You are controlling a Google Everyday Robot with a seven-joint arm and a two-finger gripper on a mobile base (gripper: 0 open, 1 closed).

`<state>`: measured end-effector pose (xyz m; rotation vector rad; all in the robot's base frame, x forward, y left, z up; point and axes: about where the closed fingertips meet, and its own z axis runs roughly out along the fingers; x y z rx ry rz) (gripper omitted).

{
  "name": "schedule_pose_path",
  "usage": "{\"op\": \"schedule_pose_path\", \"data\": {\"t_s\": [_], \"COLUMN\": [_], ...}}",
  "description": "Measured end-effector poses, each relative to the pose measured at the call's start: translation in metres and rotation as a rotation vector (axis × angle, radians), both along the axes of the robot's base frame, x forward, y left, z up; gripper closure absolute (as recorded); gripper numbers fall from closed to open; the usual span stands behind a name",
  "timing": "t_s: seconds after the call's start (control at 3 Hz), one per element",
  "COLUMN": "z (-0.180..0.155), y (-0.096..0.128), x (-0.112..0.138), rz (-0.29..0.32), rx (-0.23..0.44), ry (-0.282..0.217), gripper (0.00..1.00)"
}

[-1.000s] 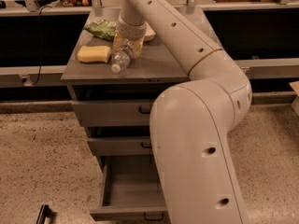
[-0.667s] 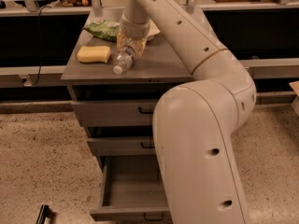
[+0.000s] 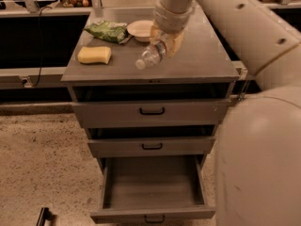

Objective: Place water bottle into bottom drawer

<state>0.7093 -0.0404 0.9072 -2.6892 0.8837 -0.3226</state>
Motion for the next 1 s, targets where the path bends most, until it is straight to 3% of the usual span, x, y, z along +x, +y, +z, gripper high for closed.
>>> {"op": "schedule_pose_path", "data": {"t_s": [0.33,0.67,1.0], "z": [0.009,-0.034,-0.054], "y": [-0.037,-0.074,-0.076], "x": [-0.066,-0.115,-0.124], "rz": [-0.179,-0.291,-0.291], "rx": [0.133,0.093,0.069], "ry": [0.075,0.211,0.246], "gripper": [1.0,1.0,1.0]}}
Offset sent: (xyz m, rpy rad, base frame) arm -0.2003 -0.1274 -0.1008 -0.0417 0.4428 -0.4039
